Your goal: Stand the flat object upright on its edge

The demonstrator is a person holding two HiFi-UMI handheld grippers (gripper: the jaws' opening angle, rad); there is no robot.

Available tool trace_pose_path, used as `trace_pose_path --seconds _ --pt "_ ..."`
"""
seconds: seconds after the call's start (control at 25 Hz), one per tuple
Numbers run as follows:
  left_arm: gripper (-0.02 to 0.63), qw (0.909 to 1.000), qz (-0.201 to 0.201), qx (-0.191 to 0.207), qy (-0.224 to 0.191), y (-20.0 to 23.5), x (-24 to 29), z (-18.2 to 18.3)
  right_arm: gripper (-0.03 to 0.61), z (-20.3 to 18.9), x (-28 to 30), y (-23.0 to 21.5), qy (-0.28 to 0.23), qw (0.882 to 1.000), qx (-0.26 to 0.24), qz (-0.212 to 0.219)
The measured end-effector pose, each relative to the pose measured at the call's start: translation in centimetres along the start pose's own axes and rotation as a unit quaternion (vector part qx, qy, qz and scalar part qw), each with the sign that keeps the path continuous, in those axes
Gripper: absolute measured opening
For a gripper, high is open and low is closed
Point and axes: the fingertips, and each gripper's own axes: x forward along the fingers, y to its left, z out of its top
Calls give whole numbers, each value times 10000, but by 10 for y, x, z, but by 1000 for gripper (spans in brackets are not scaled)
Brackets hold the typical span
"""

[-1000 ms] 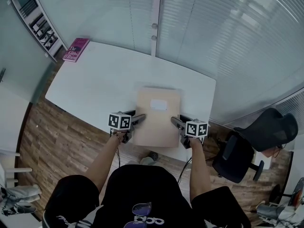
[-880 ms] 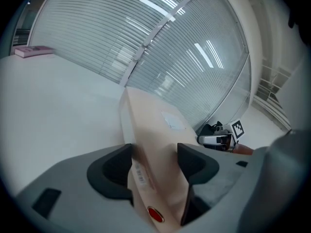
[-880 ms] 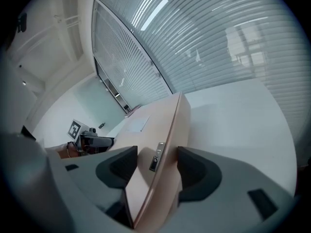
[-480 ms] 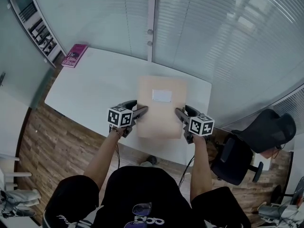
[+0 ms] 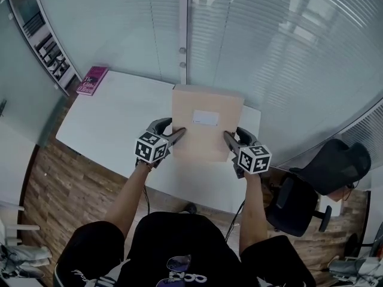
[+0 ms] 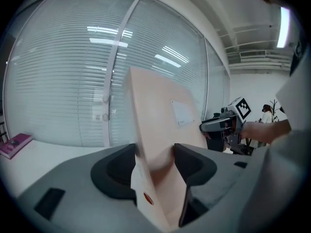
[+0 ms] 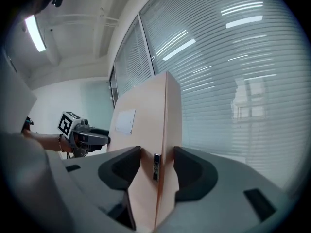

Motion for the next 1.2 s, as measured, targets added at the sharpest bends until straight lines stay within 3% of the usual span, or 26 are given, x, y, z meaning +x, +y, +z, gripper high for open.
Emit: trace_pose_path --seconds 0.28,0.8,1.2 --pt "255 9984 127 553 -28 -1 4 11 221 5 -5 -3 -104 9995 -227 -217" --pt "249 9978 157 636 -55 6 0 13 215 6 -2 2 -151 9994 -172 -271" --pt "249 9966 440 678 -131 56 -32 16 213 26 42 41 -162 9992 -356 -93"
